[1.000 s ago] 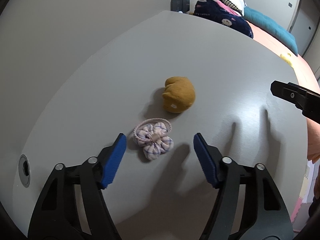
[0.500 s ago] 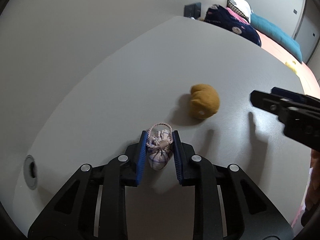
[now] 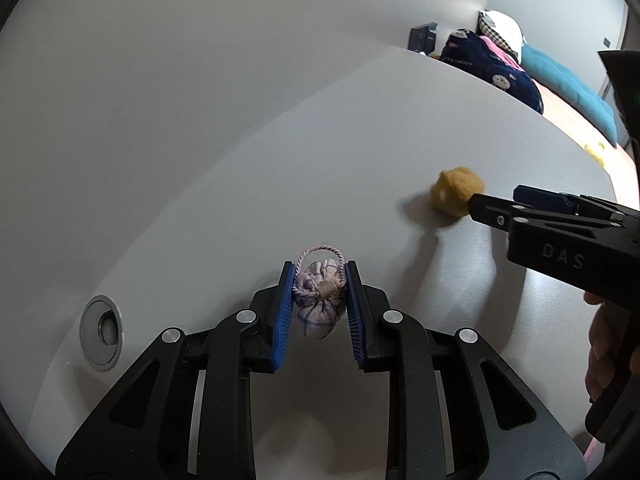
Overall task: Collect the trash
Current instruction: 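Grasp the brown teddy bear with the right tool while the left tool holds the pouch, then lift the pouch and teddy bear and carry both over the black bin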
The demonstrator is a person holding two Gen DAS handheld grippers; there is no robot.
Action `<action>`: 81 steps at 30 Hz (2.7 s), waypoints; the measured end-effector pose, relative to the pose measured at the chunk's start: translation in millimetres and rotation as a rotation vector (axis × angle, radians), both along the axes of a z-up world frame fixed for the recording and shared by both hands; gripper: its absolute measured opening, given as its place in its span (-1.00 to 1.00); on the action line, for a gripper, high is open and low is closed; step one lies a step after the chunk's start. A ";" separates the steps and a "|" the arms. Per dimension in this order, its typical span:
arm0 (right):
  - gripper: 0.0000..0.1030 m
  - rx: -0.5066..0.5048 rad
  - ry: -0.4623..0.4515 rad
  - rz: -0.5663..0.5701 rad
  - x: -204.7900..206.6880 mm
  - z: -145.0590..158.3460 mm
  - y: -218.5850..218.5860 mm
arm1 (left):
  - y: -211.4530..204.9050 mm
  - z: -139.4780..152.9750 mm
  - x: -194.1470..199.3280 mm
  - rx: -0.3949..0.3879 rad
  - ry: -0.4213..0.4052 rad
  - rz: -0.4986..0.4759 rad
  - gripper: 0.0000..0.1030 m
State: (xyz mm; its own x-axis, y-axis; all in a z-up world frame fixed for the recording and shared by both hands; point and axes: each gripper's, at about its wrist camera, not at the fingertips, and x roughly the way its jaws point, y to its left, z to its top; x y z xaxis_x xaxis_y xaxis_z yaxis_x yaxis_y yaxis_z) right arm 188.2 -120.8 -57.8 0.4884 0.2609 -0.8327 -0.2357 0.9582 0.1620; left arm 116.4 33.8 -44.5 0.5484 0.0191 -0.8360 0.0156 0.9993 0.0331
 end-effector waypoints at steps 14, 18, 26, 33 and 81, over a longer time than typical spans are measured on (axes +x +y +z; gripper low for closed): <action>-0.32 -0.047 0.002 0.059 6.7 -9.6 17.0 | 3.5 4.1 -0.7 -0.017 -0.012 0.009 -0.53; -0.32 -0.024 -0.001 0.049 -1.3 -2.9 5.4 | 1.0 9.7 -5.9 -0.027 -0.022 0.002 -0.53; -0.32 -0.007 -0.046 0.011 -22.0 24.6 -28.8 | -25.5 23.1 -19.8 -0.045 -0.046 -0.038 -0.53; -0.32 0.005 -0.076 -0.023 -46.4 41.0 -69.5 | -63.3 33.1 -31.3 -0.055 -0.059 -0.086 -0.52; -0.31 -0.031 -0.114 -0.576 -180.5 46.8 -409.7 | -418.8 33.9 -68.2 -0.056 -0.018 -0.680 -0.49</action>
State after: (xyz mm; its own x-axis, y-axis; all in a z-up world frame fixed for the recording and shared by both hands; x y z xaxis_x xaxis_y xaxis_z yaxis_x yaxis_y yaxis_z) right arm 7.7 -530.4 -11.0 0.6315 -0.0967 -0.7693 0.3099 0.9410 0.1361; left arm 48.1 -385.0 -10.6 0.4373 -0.3776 -0.8162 0.6404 0.7679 -0.0121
